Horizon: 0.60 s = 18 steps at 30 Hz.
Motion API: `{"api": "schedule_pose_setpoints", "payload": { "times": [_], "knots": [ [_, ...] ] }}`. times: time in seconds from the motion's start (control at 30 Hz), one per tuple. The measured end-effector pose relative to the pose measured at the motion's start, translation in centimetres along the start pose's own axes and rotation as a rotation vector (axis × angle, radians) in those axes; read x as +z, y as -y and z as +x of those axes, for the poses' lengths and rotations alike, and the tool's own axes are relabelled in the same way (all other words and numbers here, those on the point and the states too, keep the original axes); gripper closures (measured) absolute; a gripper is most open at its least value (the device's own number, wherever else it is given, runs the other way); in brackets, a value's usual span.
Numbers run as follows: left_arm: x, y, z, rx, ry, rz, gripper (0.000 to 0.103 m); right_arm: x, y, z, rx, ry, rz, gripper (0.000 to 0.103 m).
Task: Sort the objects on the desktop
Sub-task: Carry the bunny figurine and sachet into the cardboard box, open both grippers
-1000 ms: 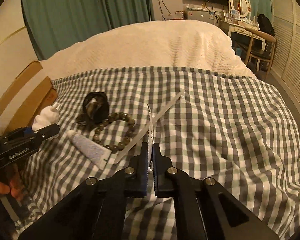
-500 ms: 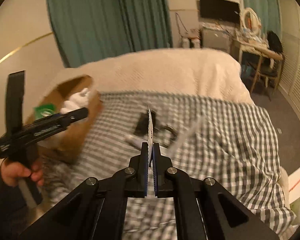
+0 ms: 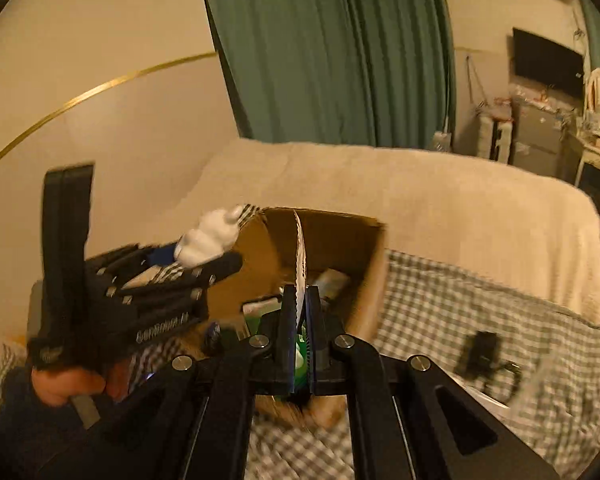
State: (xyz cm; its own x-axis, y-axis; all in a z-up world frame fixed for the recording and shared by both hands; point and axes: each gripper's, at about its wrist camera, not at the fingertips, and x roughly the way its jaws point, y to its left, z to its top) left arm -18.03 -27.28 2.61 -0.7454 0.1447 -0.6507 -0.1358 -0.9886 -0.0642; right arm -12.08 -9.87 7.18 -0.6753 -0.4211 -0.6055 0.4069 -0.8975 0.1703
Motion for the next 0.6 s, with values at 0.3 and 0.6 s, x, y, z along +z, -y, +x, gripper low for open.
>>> {"api": "schedule_pose_setpoints", "payload": {
  "times": [0.3,0.6],
  "knots": [
    [-1.4,-1.4,2.0,-0.034,-0.024,-0.083,0.013,1.9,1.6,5.8,-0.048,0.003,0.113,0.046],
    [0.2,7.4,-3.6,-0.11,0.052,-0.022,0.007,-0.7,6.1,-4.9,-0.181,0.066,0.045,0.045]
  ]
}}
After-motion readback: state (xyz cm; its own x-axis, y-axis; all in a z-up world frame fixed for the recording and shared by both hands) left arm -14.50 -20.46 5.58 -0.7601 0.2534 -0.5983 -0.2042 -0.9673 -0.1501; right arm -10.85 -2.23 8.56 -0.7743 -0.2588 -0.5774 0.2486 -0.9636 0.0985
